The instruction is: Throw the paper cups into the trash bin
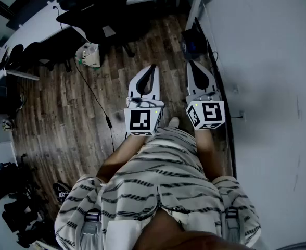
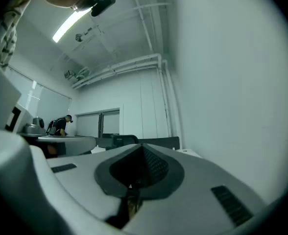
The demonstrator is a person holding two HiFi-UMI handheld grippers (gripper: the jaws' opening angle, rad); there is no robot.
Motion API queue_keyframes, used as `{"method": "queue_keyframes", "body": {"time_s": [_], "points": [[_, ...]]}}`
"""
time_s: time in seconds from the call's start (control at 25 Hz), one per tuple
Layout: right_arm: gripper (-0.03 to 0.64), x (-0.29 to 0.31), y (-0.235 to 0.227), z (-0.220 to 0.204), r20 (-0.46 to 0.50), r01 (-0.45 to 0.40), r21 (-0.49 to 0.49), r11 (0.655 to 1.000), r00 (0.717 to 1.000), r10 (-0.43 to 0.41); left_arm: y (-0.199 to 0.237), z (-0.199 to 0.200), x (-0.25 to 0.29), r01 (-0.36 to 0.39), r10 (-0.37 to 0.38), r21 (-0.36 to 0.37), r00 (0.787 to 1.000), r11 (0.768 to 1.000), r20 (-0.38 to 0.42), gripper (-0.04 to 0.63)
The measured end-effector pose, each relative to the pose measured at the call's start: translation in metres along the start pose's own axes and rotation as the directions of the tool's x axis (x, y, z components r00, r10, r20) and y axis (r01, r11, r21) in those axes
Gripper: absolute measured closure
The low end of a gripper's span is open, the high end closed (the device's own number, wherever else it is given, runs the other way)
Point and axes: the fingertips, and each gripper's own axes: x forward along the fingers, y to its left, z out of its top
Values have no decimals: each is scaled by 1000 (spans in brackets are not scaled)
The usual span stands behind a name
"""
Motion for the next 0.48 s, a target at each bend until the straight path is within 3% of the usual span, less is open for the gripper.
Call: {"method": "queue_keyframes", "body": {"time_s": [0.48], "points": [[607,4,-55,-6,11,-33,33,999,999,33,-29,-17,44,-27,27,6,999,1000,-35,571]]}}
